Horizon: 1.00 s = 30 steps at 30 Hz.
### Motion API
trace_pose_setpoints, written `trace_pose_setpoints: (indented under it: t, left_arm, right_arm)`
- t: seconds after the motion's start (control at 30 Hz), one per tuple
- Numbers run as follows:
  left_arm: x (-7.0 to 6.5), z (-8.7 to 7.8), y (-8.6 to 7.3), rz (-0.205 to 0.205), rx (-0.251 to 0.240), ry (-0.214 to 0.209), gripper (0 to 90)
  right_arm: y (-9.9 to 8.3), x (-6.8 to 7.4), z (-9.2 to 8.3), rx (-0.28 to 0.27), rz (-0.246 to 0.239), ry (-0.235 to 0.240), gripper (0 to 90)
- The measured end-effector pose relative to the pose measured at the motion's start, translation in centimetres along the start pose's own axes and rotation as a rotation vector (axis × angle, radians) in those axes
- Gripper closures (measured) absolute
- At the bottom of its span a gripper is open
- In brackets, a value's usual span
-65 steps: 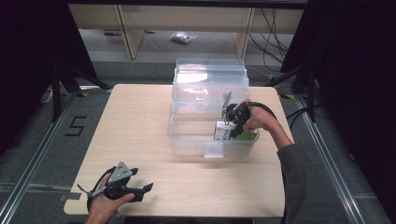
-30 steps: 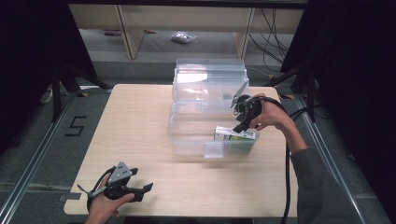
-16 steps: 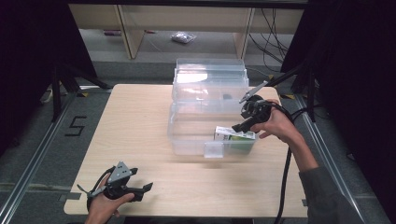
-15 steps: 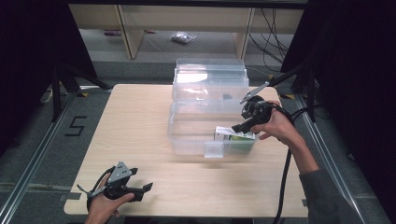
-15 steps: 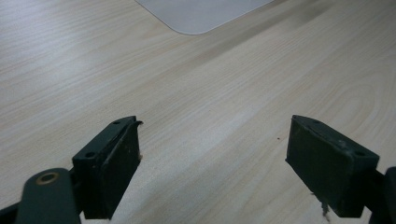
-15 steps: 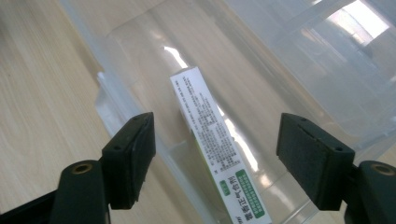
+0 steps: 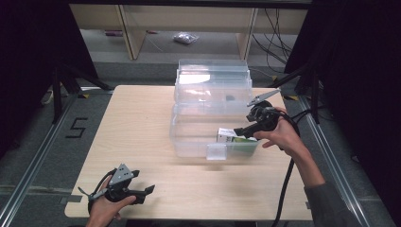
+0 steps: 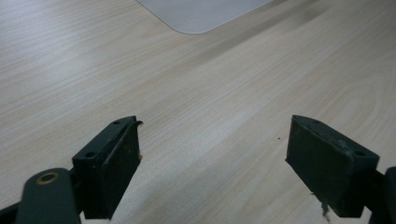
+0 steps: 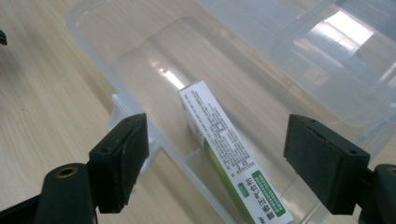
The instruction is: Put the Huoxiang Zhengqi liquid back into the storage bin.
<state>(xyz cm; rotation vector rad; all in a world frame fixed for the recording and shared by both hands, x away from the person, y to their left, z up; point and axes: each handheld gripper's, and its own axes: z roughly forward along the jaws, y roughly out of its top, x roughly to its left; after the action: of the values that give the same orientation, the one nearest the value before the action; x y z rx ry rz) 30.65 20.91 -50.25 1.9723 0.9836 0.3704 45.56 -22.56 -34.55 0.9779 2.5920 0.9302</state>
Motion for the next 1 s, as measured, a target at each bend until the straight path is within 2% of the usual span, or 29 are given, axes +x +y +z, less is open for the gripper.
trace_pose_setpoints:
  t: [0.03, 0.07, 0.1, 0.13, 0.17, 0.2, 0.27, 0.3, 0.33, 0.4, 0.43, 0.5, 0.53, 0.57, 0.67, 0.7, 0.73, 0.77, 0.83, 0.87, 0.9, 0.93, 0.97, 1.0]
  left_arm:
    - [0.0, 0.0, 0.0, 0.000, 0.000, 0.000, 16.8]
    - [0.0, 0.0, 0.0, 0.002, 0.002, 0.000, 16.8]
    - [0.0, 0.0, 0.0, 0.002, 0.001, 0.000, 16.7]
    - [0.0, 0.0, 0.0, 0.003, 0.003, 0.000, 16.8]
    - [0.0, 0.0, 0.0, 0.005, 0.004, 0.001, 16.7]
    - [0.0, 0.0, 0.0, 0.004, 0.003, 0.001, 16.8]
    - [-0.1, 0.0, 0.0, 0.003, 0.001, -0.004, 16.8]
    - [0.1, -0.1, 0.0, 0.027, 0.021, 0.004, 16.8]
    - [0.0, 0.1, 0.0, 0.006, 0.002, -0.007, 16.8]
    - [0.0, 0.0, 0.0, 0.011, 0.007, -0.004, 16.8]
    - [0.0, 0.1, 0.0, 0.003, 0.001, -0.005, 16.8]
    - [0.0, 0.0, 0.0, 0.010, 0.007, -0.002, 16.8]
    - [0.0, 0.0, 0.0, 0.010, 0.007, -0.002, 16.8]
    - [0.0, 0.0, 0.0, 0.011, 0.007, -0.003, 16.8]
    - [0.0, 0.1, 0.0, 0.006, 0.003, -0.003, 16.8]
    - [0.0, 0.0, 0.0, 0.010, 0.007, -0.002, 16.8]
    - [0.0, 0.0, 0.0, 0.011, 0.007, -0.002, 16.8]
    - [0.1, 0.0, 0.0, 0.018, 0.014, -0.002, 16.8]
    - [0.0, 0.0, 0.0, 0.011, 0.008, 0.001, 16.8]
    - [0.0, 0.0, 0.0, 0.009, 0.016, 0.007, 16.8]
    - [0.0, 0.2, 0.0, 0.006, 0.003, -0.003, 16.7]
    - [-0.1, 0.1, 0.0, 0.005, 0.020, 0.008, 16.8]
    - [-0.1, 0.1, 0.0, 0.006, 0.019, 0.008, 16.8]
    - [0.0, 0.0, 0.0, 0.008, 0.020, 0.008, 16.8]
  right_arm:
    - [-0.1, 0.3, 0.0, -0.001, 0.040, -0.005, 22.6]
    - [-0.2, 0.2, 0.1, -0.013, 0.022, -0.008, 22.1]
    - [-0.2, 0.3, 0.2, -0.016, 0.037, -0.005, 21.8]
    - [-0.3, 0.3, 0.1, -0.017, 0.014, -0.014, 21.8]
    - [-0.4, 0.6, 0.2, -0.027, 0.037, -0.007, 21.8]
    - [-0.4, 0.7, 0.1, -0.020, 0.039, 0.007, 22.2]
    - [-0.5, 0.9, 0.1, -0.027, 0.011, 0.008, 22.4]
    - [-0.6, 1.1, 0.1, -0.035, 0.026, 0.004, 22.0]
    - [-0.7, 1.4, 0.1, -0.027, 0.019, 0.010, 22.2]
    - [-0.7, 1.4, 0.1, -0.043, 0.005, 0.007, 21.9]
    - [-0.8, 1.5, 0.0, -0.033, 0.014, 0.017, 21.8]
    - [-1.0, 1.7, 0.0, -0.047, 0.010, 0.020, 21.7]
    - [-1.1, 1.8, -0.1, -0.036, 0.028, 0.014, 21.7]
    - [-1.4, 1.9, -0.1, -0.042, 0.007, 0.011, 22.0]
    - [-1.6, 2.2, -0.2, -0.041, 0.022, 0.006, 22.0]
    - [-1.8, 2.3, -0.1, -0.044, 0.011, 0.019, 21.9]
    - [-1.9, 2.5, -0.1, -0.044, 0.030, 0.023, 21.8]
    - [-2.0, 2.5, -0.1, -0.043, 0.010, 0.019, 21.7]
    - [-2.1, 2.7, -0.1, -0.047, 0.024, 0.012, 21.7]
    - [-2.2, 2.7, -0.1, -0.045, 0.008, 0.018, 21.6]
    - [-2.3, 2.9, -0.1, -0.045, 0.018, 0.022, 21.5]
    - [-2.4, 3.0, -0.1, -0.041, 0.025, 0.022, 21.7]
    - [-2.6, 3.1, 0.0, -0.068, 0.037, 0.020, 21.7]
    - [-2.6, 3.1, -0.3, -0.046, 0.042, 0.035, 21.7]
